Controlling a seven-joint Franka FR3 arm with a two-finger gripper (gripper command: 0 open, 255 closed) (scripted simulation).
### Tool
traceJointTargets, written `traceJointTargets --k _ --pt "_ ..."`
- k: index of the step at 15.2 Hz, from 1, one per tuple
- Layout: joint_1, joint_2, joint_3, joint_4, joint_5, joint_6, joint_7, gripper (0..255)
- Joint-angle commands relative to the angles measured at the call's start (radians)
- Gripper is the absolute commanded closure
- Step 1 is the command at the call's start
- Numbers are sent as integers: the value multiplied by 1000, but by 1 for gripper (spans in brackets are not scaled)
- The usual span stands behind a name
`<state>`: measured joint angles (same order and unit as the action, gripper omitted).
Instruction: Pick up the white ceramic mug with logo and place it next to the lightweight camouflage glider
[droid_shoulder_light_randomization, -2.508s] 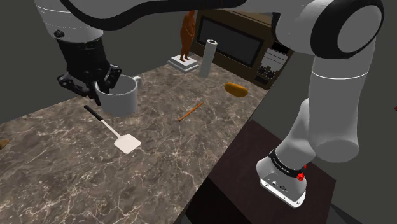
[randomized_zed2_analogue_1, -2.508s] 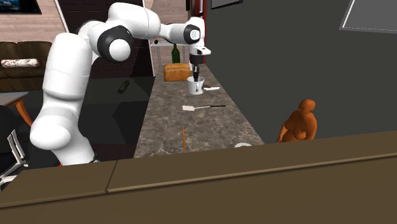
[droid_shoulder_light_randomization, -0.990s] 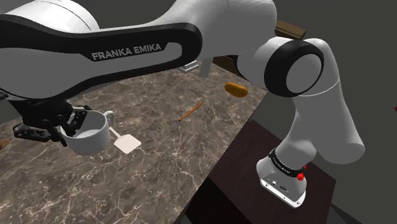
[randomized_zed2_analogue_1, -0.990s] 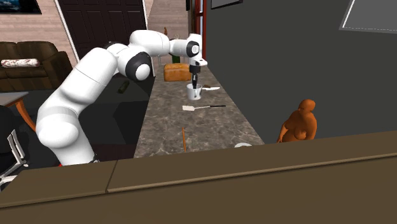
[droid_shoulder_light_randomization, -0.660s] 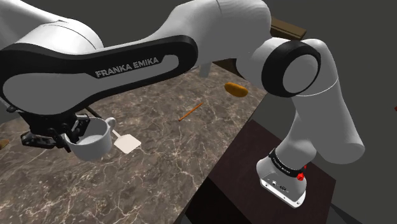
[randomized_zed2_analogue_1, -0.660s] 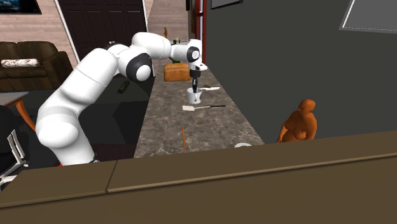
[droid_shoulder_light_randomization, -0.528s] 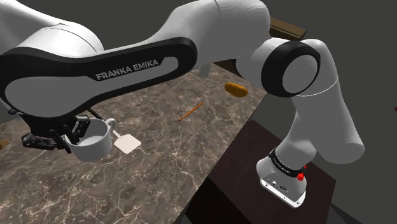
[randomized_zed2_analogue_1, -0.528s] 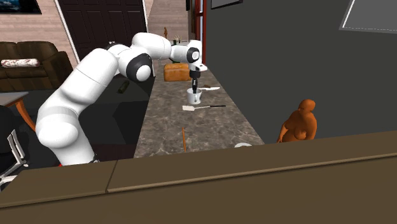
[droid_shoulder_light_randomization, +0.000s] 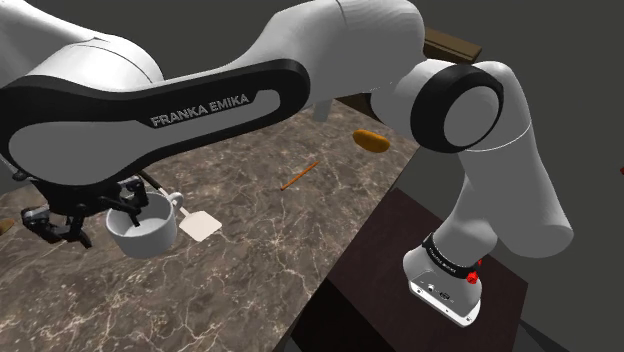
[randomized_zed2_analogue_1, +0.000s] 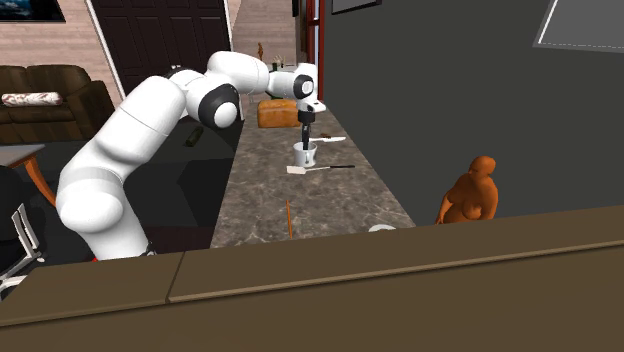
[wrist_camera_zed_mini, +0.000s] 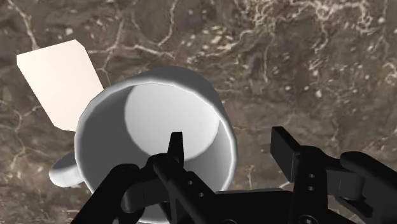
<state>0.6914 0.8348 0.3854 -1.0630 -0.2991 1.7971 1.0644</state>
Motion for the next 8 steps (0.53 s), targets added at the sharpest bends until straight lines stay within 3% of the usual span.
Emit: traceJointTargets --k 1,4,8 --pt "0 0 0 0 0 0 0 0" --pt "0 0 0 0 0 0 0 0" --pt "26 6 1 142 5 -131 -15 0"
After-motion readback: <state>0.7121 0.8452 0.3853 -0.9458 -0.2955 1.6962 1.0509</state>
